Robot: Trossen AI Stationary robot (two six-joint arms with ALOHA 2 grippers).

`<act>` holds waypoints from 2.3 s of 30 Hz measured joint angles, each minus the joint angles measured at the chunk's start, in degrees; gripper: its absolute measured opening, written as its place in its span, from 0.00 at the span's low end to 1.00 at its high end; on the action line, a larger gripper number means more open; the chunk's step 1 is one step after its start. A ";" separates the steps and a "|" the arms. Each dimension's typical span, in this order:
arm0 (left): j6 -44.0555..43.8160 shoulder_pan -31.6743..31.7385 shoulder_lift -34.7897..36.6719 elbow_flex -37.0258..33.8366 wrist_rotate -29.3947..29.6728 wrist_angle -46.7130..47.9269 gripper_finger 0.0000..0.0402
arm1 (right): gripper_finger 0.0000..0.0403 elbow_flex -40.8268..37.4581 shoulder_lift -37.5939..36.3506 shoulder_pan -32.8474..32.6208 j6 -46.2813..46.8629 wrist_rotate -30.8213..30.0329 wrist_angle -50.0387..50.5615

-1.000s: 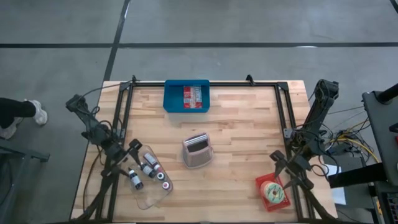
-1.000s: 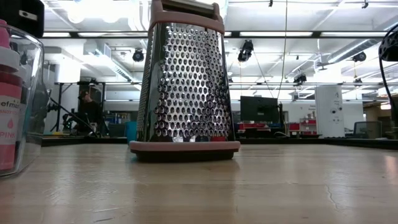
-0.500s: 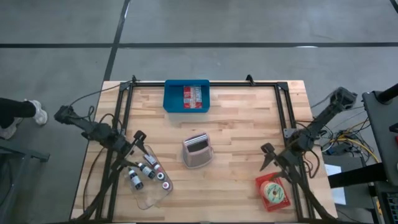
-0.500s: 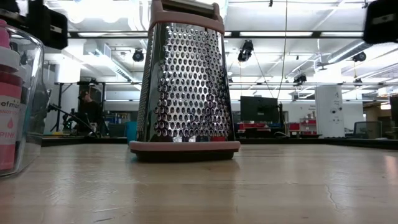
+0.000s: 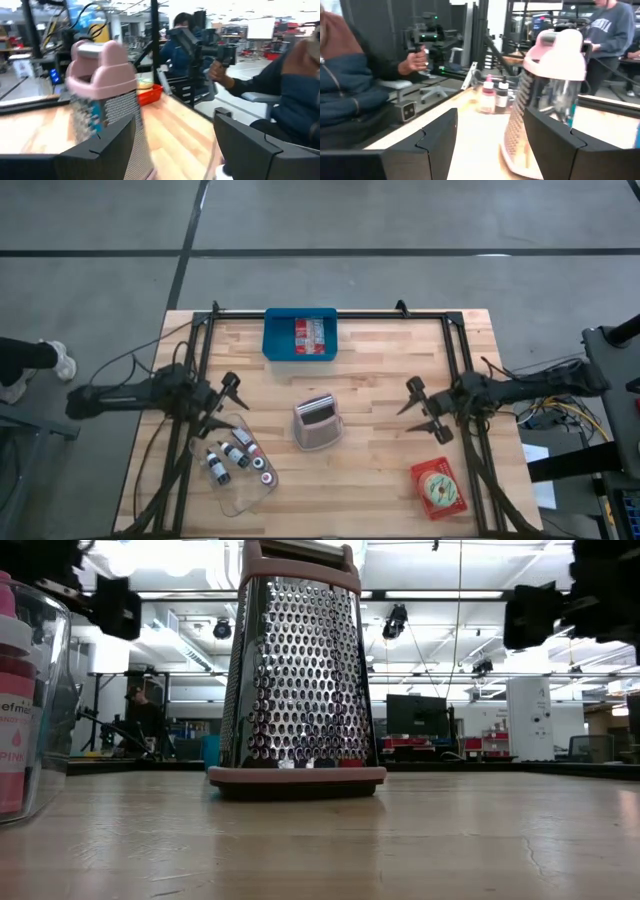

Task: Pick & Place Food Item
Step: Return to Home Position

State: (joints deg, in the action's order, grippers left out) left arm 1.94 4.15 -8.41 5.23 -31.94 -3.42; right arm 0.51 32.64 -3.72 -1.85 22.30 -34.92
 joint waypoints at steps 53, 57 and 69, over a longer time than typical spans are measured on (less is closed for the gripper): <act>-8.06 10.66 -6.70 -4.92 7.58 -12.74 0.68 | 0.56 0.02 0.00 3.55 0.37 -16.27 3.04; -9.92 10.66 -6.70 -4.92 7.58 -12.76 0.68 | 0.56 0.02 0.00 3.48 0.33 -16.34 2.98; -9.37 8.51 -6.68 -4.92 14.01 -8.57 0.68 | 0.56 0.02 0.02 3.49 0.63 -16.47 3.27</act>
State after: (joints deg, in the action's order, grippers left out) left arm -7.43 12.66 -15.09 0.32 -17.93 -11.99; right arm 0.54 32.67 -0.23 -1.21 5.82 -31.64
